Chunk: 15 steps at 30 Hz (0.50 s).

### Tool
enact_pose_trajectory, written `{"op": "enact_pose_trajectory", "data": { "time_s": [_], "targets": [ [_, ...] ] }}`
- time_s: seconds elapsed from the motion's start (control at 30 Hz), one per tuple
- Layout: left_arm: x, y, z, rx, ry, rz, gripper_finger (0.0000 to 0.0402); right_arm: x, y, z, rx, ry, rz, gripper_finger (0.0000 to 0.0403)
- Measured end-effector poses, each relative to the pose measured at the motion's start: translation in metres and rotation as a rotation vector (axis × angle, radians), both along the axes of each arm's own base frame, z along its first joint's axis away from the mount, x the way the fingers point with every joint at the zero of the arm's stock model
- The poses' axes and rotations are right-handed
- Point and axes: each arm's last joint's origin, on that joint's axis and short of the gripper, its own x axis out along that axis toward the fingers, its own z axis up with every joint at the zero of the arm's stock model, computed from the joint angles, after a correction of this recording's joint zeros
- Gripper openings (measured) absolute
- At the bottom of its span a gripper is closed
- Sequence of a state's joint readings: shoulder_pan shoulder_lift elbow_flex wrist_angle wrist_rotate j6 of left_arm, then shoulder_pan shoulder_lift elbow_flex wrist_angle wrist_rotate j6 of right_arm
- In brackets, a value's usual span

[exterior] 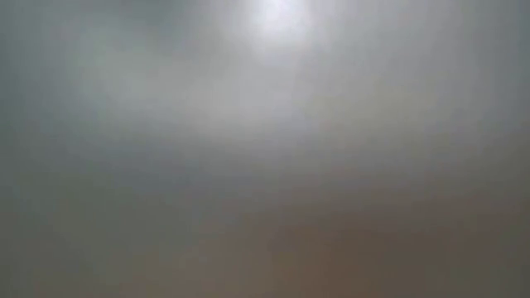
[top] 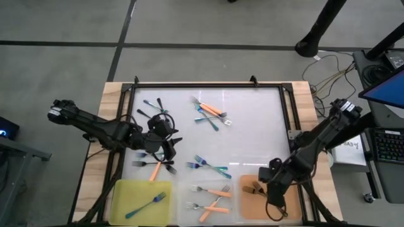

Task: Sort silverware by color (type)
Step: Put the orange fork into the transparent bin

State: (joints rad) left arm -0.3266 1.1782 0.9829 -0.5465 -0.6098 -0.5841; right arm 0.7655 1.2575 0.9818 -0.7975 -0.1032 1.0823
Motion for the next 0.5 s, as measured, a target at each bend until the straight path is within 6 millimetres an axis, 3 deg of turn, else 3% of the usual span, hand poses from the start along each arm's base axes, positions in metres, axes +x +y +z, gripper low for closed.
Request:
{"op": "enact_pose_trajectory", "data": {
  "time_s": [0.3, 0.5],
  "targets": [
    [0.001, 0.000, -0.001, -0.005, -0.018, 0.004, 0.0160, 0.024, -0.031, 0.031, -0.272, -0.146, -0.137, 0.0139],
    [0.005, -0.001, -0.011, -0.025, -0.075, 0.003, 0.0160, 0.050, -0.072, 0.039, -0.416, -0.220, -0.129, 0.0138]
  ]
}}
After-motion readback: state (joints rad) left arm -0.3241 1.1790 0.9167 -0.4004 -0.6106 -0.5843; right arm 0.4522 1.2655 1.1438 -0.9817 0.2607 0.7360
